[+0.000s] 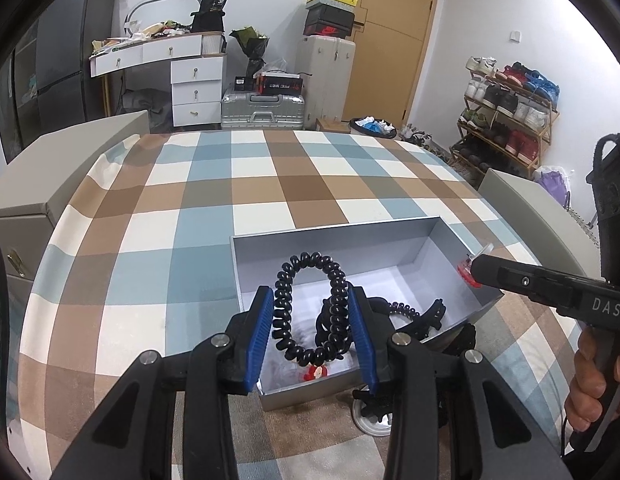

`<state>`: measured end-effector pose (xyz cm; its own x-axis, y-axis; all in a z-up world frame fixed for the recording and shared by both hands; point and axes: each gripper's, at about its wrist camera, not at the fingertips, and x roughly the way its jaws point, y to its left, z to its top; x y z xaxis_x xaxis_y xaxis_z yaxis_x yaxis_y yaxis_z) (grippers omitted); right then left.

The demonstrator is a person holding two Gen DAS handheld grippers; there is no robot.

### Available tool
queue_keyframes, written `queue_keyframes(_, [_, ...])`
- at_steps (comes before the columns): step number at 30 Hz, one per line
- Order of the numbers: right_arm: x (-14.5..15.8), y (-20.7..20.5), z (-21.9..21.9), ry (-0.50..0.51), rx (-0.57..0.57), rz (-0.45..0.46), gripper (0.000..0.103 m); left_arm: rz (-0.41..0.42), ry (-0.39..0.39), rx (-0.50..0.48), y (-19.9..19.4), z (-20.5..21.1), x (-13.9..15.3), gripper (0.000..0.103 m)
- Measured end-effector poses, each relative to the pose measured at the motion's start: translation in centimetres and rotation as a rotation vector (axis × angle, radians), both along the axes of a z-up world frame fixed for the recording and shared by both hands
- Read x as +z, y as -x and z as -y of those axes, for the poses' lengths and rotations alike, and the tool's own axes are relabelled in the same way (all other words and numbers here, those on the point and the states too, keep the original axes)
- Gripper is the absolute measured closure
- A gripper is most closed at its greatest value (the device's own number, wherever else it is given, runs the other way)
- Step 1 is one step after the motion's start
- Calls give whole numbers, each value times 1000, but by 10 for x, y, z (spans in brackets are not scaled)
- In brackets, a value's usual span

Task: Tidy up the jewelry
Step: 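Lower the cup and coil tie into the grey box and open both tools, then withdraw both tools and move the right tool to the black claw clips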

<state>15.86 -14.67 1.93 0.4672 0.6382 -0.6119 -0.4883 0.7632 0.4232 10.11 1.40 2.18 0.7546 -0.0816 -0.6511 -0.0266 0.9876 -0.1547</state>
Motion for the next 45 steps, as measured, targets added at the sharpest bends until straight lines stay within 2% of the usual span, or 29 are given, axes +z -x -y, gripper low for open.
queue_keyframes(3, [0,0,-1,-3,-2,-4,83,4,-2,-2,1,1,1,70])
queue_keyframes(5, [0,-1,-1,2,-3,-14,82,9,-9,-8,2,3,3,63])
queue_keyframes(7, [-1,-2,-1,12,-13,-19,66,4,-6,-12,2,4,4,59])
queue_keyframes(9, [-1,-1,1,-1,-24,-22,63,-4,5,-17,3,4,5,57])
queue_keyframes(11, [1,0,3,-12,-27,-20,59,-15,14,-28,3,5,5,48])
queue_keyframes(12, [2,1,3,-20,-24,-21,53,-16,22,-40,4,6,6,42])
queue_keyframes(14, [5,4,5,-43,-10,-22,37,-13,27,-45,7,7,9,33])
queue_keyframes(15, [7,6,6,-38,-16,-17,26,-9,25,-46,9,8,10,27])
queue_keyframes(16, [8,9,7,-32,-25,-9,19,-6,21,-43,11,8,11,20])
queue_keyframes(20, [11,14,15,-22,-34,-6,14,11,6,-15,23,6,13,12])
queue_keyframes(21, [11,14,18,-17,-43,-9,10,13,5,-7,25,5,13,4])
queue_keyframes(22, [10,16,20,-11,-52,-12,8,17,2,3,28,3,12,1])
queue_keyframes(25, [4,22,20,46,-31,-27,2,18,-8,5,38,1,8,1])
queue_keyframes(29, [-9,35,9,160,-10,-16,2,-6,-12,12,49,2,0,1])
queue_keyframes(31, [-15,41,6,179,-2,-23,2,-19,-4,10,53,4,-4,1])
queue_keyframes(34, [-23,43,3,178,13,-55,1,-36,7,12,57,7,-11,1])
queue_keyframes(38, [-30,44,-5,187,42,-88,2,-61,-18,33,60,9,-18,1])
queue_keyframes(45, [-36,44,-22,166,87,-113,2,-77,6,52,71,5,-25,1])
